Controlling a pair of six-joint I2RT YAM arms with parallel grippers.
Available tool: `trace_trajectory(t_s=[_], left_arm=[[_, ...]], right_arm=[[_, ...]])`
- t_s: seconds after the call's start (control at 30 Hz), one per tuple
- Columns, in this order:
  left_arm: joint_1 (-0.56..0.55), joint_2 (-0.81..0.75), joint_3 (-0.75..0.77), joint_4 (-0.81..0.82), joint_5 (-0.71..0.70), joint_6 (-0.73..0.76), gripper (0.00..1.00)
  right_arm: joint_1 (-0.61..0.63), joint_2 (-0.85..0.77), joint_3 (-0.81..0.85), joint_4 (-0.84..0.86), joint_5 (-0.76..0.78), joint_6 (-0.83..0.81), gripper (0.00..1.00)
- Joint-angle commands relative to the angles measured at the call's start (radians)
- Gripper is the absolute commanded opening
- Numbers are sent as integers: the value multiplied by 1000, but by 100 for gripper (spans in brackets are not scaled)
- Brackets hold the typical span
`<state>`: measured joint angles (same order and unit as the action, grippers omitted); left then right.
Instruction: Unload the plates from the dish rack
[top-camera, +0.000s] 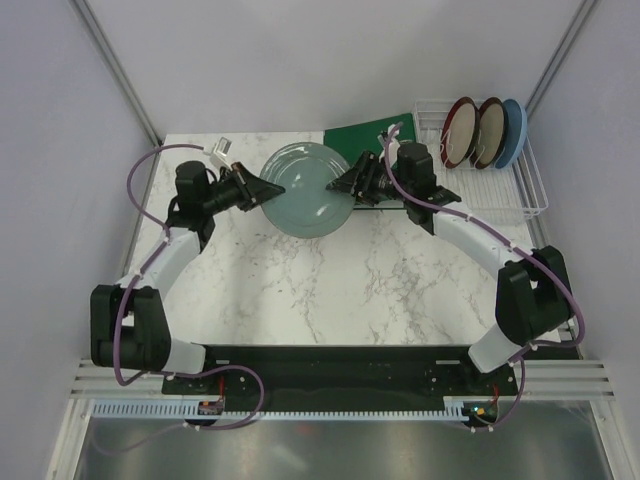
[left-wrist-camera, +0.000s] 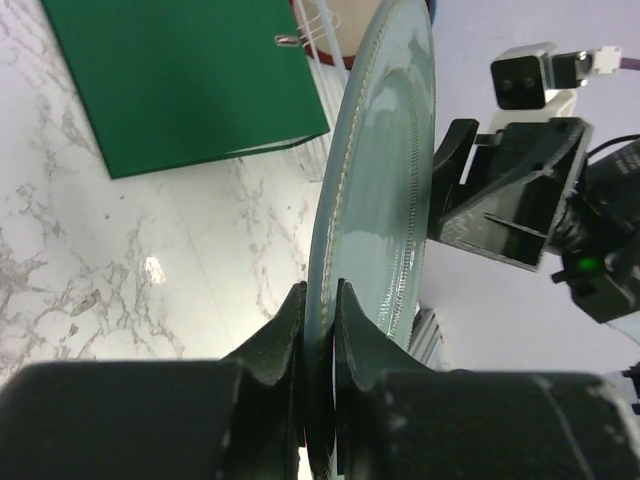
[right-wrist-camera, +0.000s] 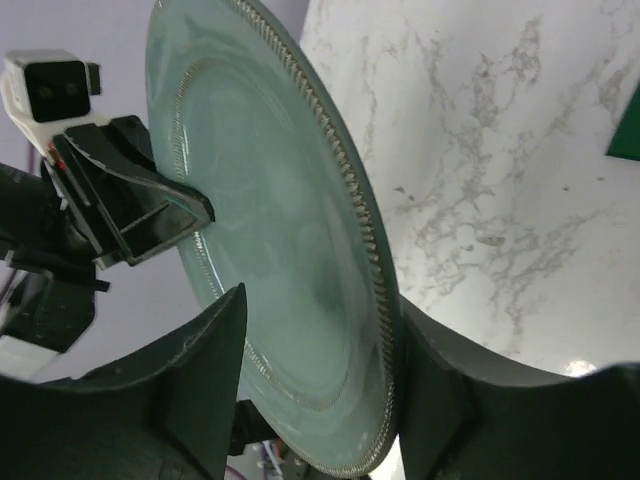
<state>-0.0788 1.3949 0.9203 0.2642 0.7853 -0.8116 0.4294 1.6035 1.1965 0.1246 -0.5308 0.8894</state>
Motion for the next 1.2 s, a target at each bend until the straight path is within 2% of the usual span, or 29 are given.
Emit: trace_trajectory(t_s=[0.0,0.03,0.07,0.17,0.37,0.53,0.67,0.97,1.17], left_arm=[[0,12,21,-78,-153,179,2],[2,13,31,-124,-173,207,2],[5,15,40,-141,-208,221,2],[17,23,71,-203,-283,258,2],[108,68,100,-241,-327,287,2],[221,141,121,-220,-304,287,2],[278,295,224,-187,-252,275,2],[280,596,497,-157,-199,204,2],[280,762,612,-166,-173,152,2]], right_arm=[[-10,-40,101,-63,98,-104,68],[-20,-48,107,-122,153,-153,71],[-30,-66,113,-164,178,-171,91],[-93,-102,123,-250,247,-222,98],[-211,-151,155,-368,319,-323,98],[-234,-159,206,-434,359,-380,98],[-257,-134,239,-445,361,-395,98],[-336,-22,379,-476,356,-420,98],[-394,71,513,-531,382,-461,98]])
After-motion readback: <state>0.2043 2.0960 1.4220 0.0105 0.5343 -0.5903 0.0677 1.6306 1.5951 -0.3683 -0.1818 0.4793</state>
